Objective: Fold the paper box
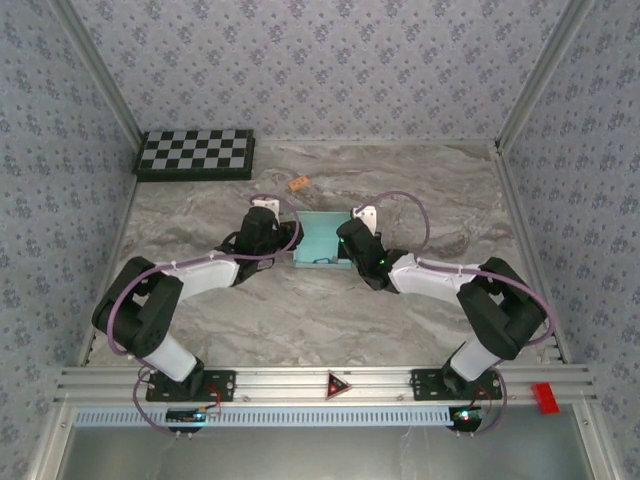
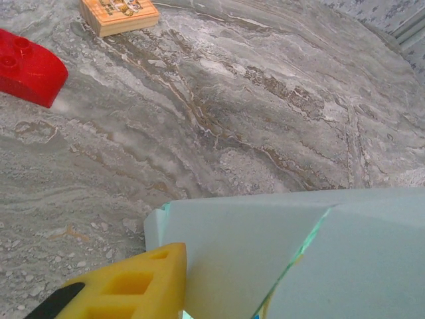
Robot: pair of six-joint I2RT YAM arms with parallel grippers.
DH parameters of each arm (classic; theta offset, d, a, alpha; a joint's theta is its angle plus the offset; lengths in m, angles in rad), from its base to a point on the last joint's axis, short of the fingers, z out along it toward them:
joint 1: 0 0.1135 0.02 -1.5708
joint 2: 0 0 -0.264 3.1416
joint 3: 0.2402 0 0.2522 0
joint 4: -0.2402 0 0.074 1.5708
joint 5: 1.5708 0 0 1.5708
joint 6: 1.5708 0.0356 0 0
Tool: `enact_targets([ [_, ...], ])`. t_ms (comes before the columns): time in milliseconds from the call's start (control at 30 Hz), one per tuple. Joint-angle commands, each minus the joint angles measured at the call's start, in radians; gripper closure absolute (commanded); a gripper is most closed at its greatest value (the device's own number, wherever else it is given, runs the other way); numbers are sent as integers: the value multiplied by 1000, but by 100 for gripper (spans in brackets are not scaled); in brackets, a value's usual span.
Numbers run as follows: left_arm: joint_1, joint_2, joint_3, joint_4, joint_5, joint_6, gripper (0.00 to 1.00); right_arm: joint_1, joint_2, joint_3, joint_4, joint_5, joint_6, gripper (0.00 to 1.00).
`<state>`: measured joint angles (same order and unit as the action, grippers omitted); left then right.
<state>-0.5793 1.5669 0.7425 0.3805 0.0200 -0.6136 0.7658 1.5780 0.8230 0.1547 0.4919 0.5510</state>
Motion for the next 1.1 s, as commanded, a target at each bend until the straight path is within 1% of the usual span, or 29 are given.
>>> enact_targets([
  [0, -8, -25, -6, 7, -30, -37, 68, 11, -22, -7, 7, 46, 31, 99],
  [333, -22, -24, 23, -88, -80, -99, 69, 33, -22, -15, -2, 79, 52, 99],
  [500, -23, -43, 21, -132, -114, -73, 65, 33, -24, -10, -22, 84, 52, 99],
  [567, -23, -47, 17, -128, -107, -54, 65, 33, -25, -11, -26, 86, 51, 99],
  [800, -22, -53, 17, -110, -87, -22, 71, 33, -25, -9, -29, 90, 52, 99],
  [867, -22, -53, 17, -102, -91, -16, 71, 33, -23, -8, -30, 89, 49, 99],
  [1067, -22, -89, 12, -160, -157, 32, 64, 33, -19, 6, -61, 80, 19, 99],
])
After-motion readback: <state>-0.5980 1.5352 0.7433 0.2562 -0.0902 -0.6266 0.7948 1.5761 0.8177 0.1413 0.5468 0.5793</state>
